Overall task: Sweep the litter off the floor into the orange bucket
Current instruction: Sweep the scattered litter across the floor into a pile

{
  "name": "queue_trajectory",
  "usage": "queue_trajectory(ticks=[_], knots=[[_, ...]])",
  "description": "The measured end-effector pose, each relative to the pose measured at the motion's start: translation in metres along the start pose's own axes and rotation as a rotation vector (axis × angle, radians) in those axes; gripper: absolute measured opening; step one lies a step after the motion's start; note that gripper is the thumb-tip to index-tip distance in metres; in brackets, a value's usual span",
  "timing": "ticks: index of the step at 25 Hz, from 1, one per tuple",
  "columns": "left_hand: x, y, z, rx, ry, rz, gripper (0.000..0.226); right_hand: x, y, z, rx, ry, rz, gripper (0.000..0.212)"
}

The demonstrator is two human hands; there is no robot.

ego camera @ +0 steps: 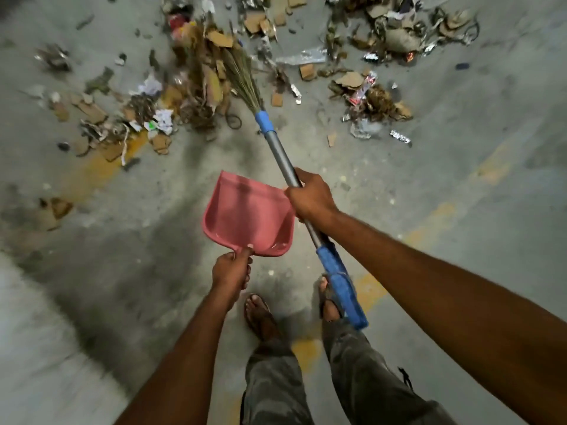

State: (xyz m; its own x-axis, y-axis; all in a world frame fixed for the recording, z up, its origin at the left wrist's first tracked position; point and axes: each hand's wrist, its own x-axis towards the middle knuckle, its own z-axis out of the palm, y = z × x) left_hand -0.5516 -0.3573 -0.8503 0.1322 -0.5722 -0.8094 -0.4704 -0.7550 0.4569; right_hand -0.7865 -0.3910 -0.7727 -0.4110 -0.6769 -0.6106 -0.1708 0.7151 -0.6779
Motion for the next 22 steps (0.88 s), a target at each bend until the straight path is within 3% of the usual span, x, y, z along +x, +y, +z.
queue_trajectory(ticks=[5, 8, 12, 14, 16, 19, 22], knots=[[0.023, 0.043, -0.009, 0.071, -0.076, 0.057, 0.038, -0.051, 0.046, -0.017, 0.117, 0.186, 0.098, 0.026], [0.035, 0.062, -0.015, 0.152, -0.174, 0.089, 0.036, -0.087, 0.080, -0.008, 0.241, 0.390, 0.247, 0.019], [0.054, 0.079, -0.037, 0.264, -0.230, 0.118, 0.032, -0.080, 0.114, 0.001, 0.222, 0.558, 0.486, 0.015], [0.070, 0.079, -0.049, 0.314, -0.231, 0.123, 0.033, -0.052, 0.118, 0.008, 0.161, 0.494, 0.569, 0.019], [0.084, 0.076, -0.061, 0.348, -0.209, 0.124, 0.034, -0.021, 0.104, 0.024, 0.033, 0.308, 0.534, 0.024], [0.101, 0.072, -0.077, 0.357, -0.156, 0.112, 0.034, 0.020, 0.042, 0.049, -0.047, 0.081, 0.330, 0.026], [0.110, 0.079, -0.089, 0.357, -0.123, 0.119, 0.035, 0.047, -0.023, 0.068, -0.065, -0.008, 0.116, 0.024]])
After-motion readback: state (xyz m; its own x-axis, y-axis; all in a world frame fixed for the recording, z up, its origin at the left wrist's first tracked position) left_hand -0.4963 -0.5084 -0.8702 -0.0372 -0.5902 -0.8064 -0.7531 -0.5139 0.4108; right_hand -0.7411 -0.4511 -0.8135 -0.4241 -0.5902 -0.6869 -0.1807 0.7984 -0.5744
